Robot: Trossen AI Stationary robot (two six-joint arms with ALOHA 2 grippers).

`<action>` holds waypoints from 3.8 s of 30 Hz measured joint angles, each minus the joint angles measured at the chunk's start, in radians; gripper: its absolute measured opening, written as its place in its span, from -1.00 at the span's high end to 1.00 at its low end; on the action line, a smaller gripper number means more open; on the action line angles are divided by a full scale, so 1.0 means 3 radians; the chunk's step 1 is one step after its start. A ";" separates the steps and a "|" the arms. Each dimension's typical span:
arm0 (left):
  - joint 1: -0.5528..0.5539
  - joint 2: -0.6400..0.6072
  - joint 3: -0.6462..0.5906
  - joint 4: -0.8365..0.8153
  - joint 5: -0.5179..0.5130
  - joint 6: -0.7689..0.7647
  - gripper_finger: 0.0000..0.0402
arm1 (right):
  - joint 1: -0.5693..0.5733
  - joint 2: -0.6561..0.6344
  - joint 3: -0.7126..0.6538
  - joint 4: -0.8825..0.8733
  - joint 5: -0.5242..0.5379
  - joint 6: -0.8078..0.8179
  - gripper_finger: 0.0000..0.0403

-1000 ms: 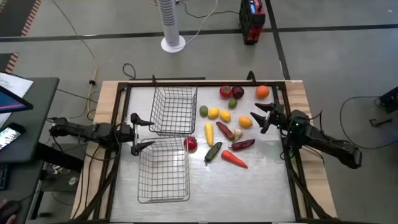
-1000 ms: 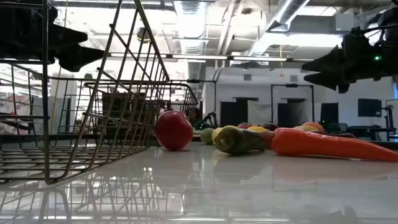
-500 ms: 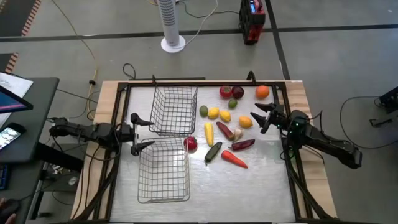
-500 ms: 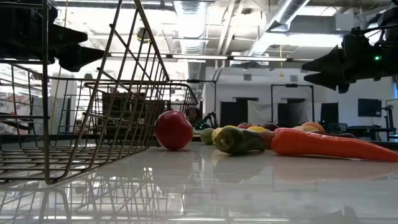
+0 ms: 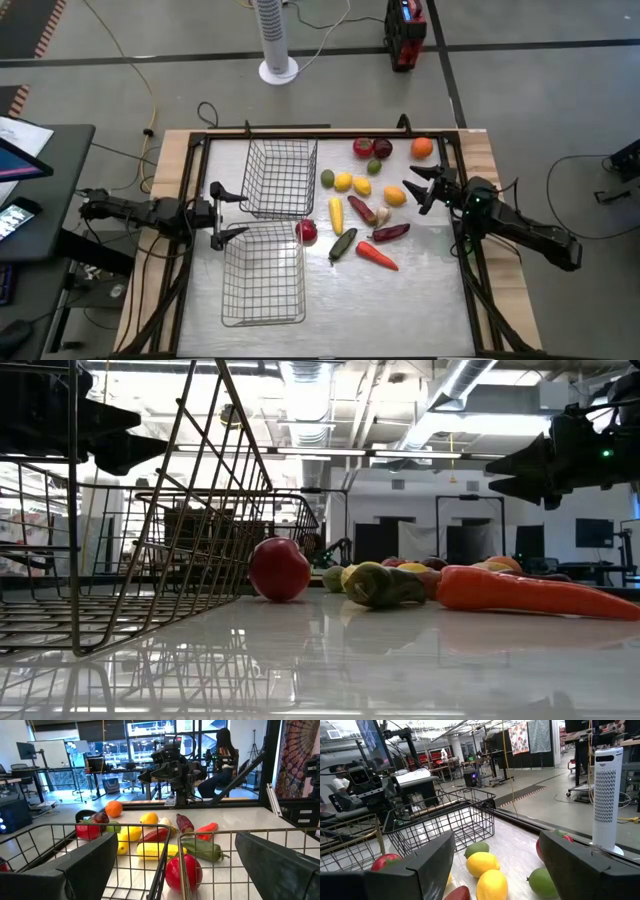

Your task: Sort produce into baskets

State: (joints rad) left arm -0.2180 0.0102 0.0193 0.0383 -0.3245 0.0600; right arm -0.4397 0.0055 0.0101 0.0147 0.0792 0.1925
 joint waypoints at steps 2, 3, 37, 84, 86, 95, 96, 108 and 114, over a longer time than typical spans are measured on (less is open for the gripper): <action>-0.0001 0.0000 0.0000 0.0000 0.0000 0.0000 -0.96 | -0.0001 0.0000 0.0000 0.0000 0.0000 0.0000 -0.58; 0.0000 0.0000 0.0000 0.0000 0.0000 -0.0001 -0.96 | 0.0000 0.0000 0.0000 0.0000 0.0000 0.0000 -0.58; -0.0001 0.0000 0.0000 0.0020 0.0000 -0.0094 -0.96 | -0.0001 0.0000 0.0000 0.0000 0.0000 0.0000 -0.58; 0.0000 0.0000 0.0000 0.0063 -0.0375 -0.1785 -0.96 | 0.0006 0.0000 -0.0004 0.0313 -0.0650 0.0905 -0.58; 0.0000 0.0000 0.0000 0.0059 -0.0575 -0.1730 -0.96 | 0.0007 0.0000 -0.0004 0.0313 -0.0736 0.0911 -0.58; 0.0000 0.0000 0.0000 0.0049 -0.1153 -0.1245 -0.96 | 0.0050 0.0095 -0.0003 0.0283 -0.0773 0.0922 -0.58; 0.0000 0.0000 0.0000 0.0049 -0.1152 -0.1235 -0.96 | 0.0057 0.0134 -0.0002 0.0297 -0.0765 0.0912 -0.58; 0.0000 0.0000 0.0000 0.0046 -0.1153 -0.1428 -0.96 | 0.0218 0.0616 -0.0002 0.0816 -0.0698 0.0952 -0.58; 0.0000 0.0001 0.0000 0.0366 -0.1203 -0.1296 -0.96 | 0.0497 0.0765 0.0096 0.0987 -0.0775 0.0862 -0.58</action>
State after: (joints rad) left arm -0.2180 0.0104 0.0193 0.1481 -0.6854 -0.3288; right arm -0.2906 0.2350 0.0388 0.3107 -0.1534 0.4510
